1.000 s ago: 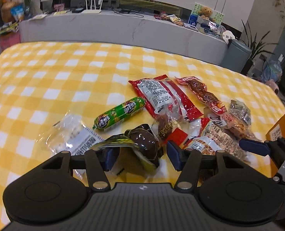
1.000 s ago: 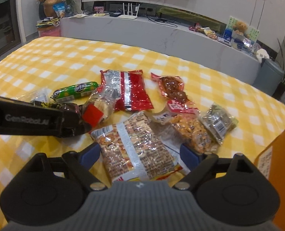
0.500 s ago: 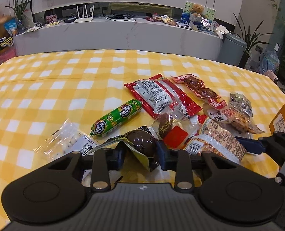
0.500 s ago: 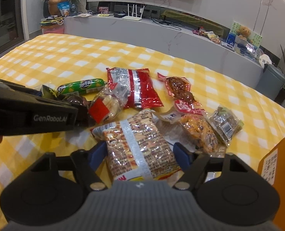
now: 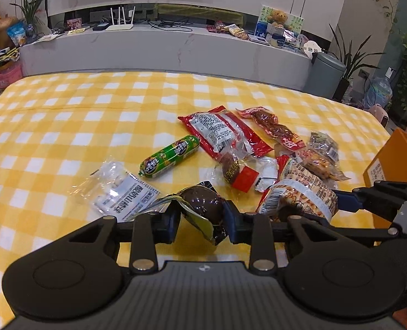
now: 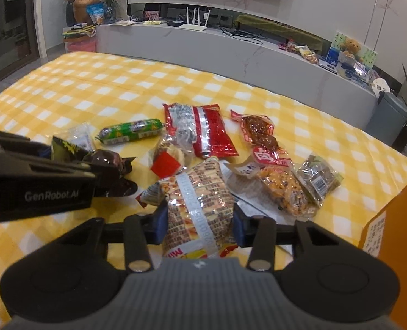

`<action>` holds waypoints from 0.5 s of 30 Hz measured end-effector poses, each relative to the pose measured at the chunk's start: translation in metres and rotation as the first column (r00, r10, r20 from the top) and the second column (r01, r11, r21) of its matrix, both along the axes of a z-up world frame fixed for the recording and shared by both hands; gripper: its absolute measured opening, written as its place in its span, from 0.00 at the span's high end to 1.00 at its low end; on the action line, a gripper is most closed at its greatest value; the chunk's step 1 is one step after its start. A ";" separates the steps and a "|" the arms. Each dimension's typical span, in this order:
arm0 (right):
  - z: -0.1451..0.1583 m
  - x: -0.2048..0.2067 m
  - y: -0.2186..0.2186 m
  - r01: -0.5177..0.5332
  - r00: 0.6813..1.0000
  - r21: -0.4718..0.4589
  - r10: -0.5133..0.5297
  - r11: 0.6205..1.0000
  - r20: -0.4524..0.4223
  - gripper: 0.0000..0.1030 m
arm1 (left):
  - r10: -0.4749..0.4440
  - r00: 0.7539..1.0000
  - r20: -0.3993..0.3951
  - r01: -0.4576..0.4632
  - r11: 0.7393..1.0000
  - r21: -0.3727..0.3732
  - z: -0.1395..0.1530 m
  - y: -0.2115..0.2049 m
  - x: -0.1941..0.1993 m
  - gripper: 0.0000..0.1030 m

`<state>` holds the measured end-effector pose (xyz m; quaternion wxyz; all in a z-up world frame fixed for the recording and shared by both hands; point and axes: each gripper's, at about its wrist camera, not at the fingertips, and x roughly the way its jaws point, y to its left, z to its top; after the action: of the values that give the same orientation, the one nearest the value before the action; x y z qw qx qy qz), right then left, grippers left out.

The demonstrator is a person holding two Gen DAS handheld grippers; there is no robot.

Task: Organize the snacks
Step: 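Carry both snacks over the white box and open both tools to drop them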

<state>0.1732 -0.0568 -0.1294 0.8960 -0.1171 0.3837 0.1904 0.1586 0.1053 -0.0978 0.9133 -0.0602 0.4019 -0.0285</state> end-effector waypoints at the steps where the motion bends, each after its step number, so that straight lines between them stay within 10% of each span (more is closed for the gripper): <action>1: 0.004 -0.002 -0.001 0.006 1.000 0.006 -0.006 1.000 -0.003 0.57 | -0.001 1.000 0.001 0.001 1.000 -0.002 0.005 -0.001 -0.004 0.63; 15: 0.117 -0.047 -0.073 0.099 0.992 0.089 -0.105 0.991 0.070 0.57 | -0.211 0.970 0.122 0.215 0.976 -0.025 0.112 -0.064 -0.028 0.63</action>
<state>0.1265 -0.1300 -0.0125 0.9224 -0.0660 0.3471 0.1561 0.1303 0.0411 0.0140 0.9259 -0.0323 0.3503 -0.1375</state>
